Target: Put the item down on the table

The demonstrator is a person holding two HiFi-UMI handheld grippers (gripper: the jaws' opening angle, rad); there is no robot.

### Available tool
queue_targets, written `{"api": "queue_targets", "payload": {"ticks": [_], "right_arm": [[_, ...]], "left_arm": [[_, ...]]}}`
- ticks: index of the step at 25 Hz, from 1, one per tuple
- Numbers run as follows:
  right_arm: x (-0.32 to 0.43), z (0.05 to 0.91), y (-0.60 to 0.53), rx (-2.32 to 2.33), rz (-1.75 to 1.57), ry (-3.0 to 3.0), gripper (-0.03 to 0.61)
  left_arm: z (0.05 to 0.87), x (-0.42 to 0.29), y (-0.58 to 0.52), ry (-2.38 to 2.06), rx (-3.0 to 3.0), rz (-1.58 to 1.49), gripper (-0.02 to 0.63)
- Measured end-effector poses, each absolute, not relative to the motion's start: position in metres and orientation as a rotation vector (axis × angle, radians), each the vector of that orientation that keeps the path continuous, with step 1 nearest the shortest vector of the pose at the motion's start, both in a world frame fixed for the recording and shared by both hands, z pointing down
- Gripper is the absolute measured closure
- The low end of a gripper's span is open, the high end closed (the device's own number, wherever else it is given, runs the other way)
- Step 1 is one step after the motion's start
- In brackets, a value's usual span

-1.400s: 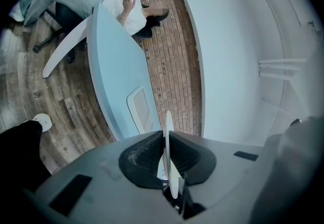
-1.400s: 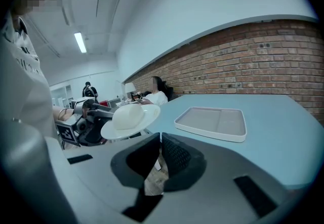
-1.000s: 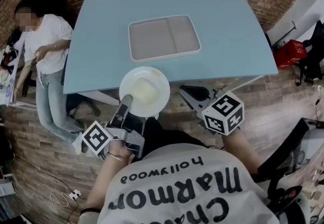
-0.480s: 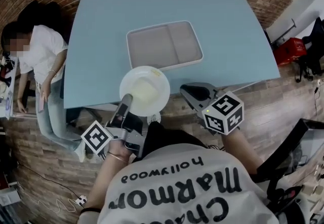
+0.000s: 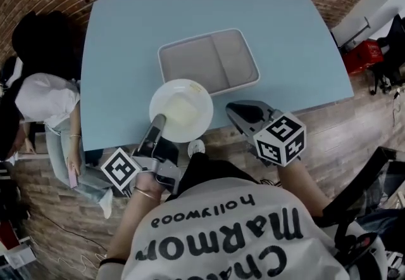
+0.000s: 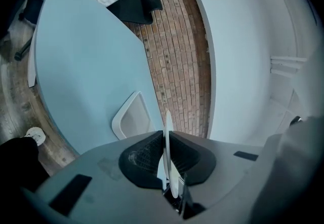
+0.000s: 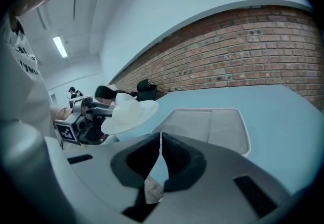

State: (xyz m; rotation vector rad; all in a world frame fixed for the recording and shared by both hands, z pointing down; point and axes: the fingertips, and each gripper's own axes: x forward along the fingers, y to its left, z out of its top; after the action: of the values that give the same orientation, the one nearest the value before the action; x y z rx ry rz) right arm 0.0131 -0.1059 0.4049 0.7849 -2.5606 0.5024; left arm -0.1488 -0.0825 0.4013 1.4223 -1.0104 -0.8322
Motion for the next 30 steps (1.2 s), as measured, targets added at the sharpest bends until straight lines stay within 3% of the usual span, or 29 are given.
{"api": "queue_targets", "payload": {"ticks": [30], "right_arm": [[-0.02, 0.391, -0.199, 0.983, 0.553, -2.475, 0.56]], "left_arm": [[0.426, -0.179, -0.188, -0.897, 1.456, -0.612, 0.594]]}}
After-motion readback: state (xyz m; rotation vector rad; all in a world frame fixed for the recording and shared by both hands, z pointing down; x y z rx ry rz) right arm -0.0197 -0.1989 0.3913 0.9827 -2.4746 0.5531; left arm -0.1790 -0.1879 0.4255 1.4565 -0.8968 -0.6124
